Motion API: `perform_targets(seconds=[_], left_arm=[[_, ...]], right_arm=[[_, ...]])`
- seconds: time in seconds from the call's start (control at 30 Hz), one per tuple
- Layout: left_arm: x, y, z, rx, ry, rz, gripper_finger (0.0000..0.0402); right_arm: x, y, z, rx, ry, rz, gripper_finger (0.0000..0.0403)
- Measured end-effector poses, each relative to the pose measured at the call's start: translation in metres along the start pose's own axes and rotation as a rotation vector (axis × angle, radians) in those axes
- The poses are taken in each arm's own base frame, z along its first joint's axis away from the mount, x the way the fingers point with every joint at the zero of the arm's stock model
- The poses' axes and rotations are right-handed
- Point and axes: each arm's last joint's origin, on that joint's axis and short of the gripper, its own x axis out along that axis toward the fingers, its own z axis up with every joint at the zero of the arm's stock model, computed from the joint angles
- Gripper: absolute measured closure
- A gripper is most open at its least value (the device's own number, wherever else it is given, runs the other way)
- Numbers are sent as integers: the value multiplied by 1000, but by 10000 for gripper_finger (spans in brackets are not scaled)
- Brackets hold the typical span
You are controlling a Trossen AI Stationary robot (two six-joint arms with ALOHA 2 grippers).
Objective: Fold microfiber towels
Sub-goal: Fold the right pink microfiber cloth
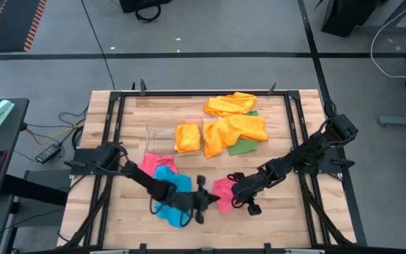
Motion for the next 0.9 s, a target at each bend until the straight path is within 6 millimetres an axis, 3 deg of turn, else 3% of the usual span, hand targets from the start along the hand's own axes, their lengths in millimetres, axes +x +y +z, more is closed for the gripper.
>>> perform_targets(seconds=[0.23, 0.9], left_arm=[[11, 13, -18, -157, 15, -65, 390], [16, 6, -28, -92, 194, -105, 390]], right_arm=[[0, 0, 2, 9, -21, -7, 389], [-5, -6, 7, 157, -53, -5, 389]])
